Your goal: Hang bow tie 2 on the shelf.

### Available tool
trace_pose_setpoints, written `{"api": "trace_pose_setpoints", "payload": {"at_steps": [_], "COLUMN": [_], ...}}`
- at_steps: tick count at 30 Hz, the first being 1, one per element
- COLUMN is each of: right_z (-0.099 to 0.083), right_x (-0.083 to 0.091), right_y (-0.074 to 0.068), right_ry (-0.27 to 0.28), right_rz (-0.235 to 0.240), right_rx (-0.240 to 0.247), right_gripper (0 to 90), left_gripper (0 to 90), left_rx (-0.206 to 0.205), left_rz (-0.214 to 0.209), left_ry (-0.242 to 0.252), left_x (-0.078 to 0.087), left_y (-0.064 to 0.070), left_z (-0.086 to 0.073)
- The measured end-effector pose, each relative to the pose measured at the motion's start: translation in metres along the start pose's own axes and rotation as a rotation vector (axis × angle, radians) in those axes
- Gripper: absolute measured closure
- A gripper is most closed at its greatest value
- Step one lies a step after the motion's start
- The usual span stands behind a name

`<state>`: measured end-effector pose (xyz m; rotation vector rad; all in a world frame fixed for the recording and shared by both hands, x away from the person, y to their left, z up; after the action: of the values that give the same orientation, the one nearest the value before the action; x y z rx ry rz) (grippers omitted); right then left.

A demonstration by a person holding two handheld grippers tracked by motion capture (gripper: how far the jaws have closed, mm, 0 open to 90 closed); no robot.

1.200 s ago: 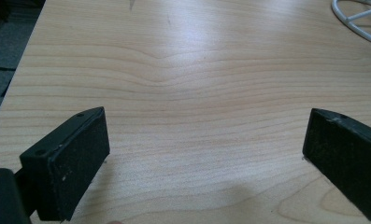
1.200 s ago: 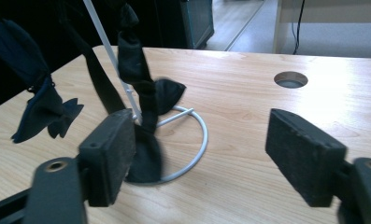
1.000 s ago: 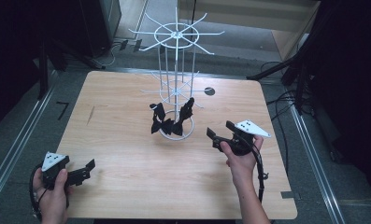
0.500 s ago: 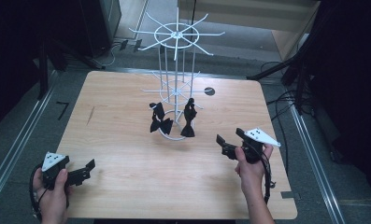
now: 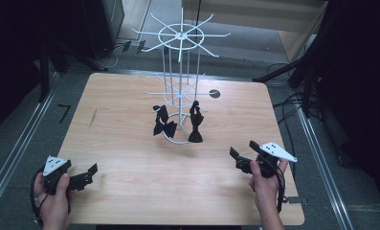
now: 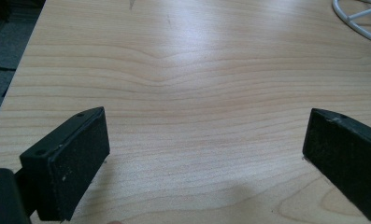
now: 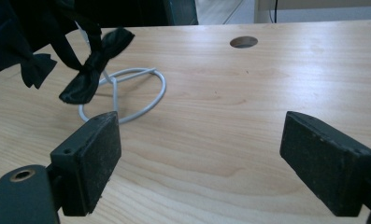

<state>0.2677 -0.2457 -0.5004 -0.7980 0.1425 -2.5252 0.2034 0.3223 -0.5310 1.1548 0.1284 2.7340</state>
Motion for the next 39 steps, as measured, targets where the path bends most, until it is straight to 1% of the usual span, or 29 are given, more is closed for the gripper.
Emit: {"api": "trace_pose_setpoints", "payload": {"at_steps": [3,4,6,12,17,18,25,26,27,31,32,39], "right_z": [-0.003,-0.007,-0.008,-0.017,-0.023,-0.026,-0.034,-0.035,-0.037,-0.042,-0.044,-0.054], "right_x": [0.001,0.003,0.004,0.011,0.018,0.021,0.028,0.029,0.030,0.034,0.036,0.046], "right_y": [0.002,0.005,0.005,0.014,0.022,0.025,0.034,0.034,0.036,0.040,0.042,0.051], "right_ry": [-0.003,-0.007,-0.006,-0.002,0.003,0.003,-0.003,-0.007,-0.004,-0.015,-0.013,-0.020], "right_rz": [-0.003,-0.006,-0.005,-0.014,-0.031,-0.032,-0.052,-0.051,-0.057,-0.062,-0.070,-0.083], "right_rx": [0.000,-0.001,-0.002,-0.005,-0.020,-0.034,-0.031,-0.038,-0.030,-0.034,-0.027,-0.054], "right_gripper": [12.8,12.9,12.9,12.9,13.1,13.1,13.1,13.1,13.1,13.1,13.1,13.1], "left_gripper": [1.0,1.0,0.9,1.0,1.0,1.0,1.0,1.0,1.0,1.0,1.0,1.0], "left_rx": [-0.002,0.000,0.003,0.000,0.000,0.000,0.002,0.002,0.002,0.002,0.002,-0.001], "left_rz": [0.001,0.002,0.002,0.000,0.000,0.000,0.001,0.001,0.000,0.000,0.001,0.002], "left_ry": [-0.001,0.000,0.003,-0.001,0.000,0.001,0.001,0.001,0.001,0.001,0.002,0.001], "left_x": [0.000,0.000,0.000,0.000,0.000,0.000,0.000,0.000,0.000,0.000,0.000,0.000], "left_y": [0.000,0.000,0.000,0.000,0.000,0.000,0.000,0.000,0.000,0.000,0.000,0.000], "left_z": [0.000,0.000,0.000,0.000,0.000,0.000,0.000,0.000,0.000,0.000,0.000,0.000]}}
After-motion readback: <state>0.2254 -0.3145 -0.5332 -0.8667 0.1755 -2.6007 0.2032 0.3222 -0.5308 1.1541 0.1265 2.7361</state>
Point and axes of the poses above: each handheld gripper's, and its own axes: x roughly backward along the jaws, z roughly out of its top, y roughly to its right, the point moved 1 cm from there along -x, roughly forward along the jaws, and after that the axes turned 9 degrees about -y, right-handed, at the moved point
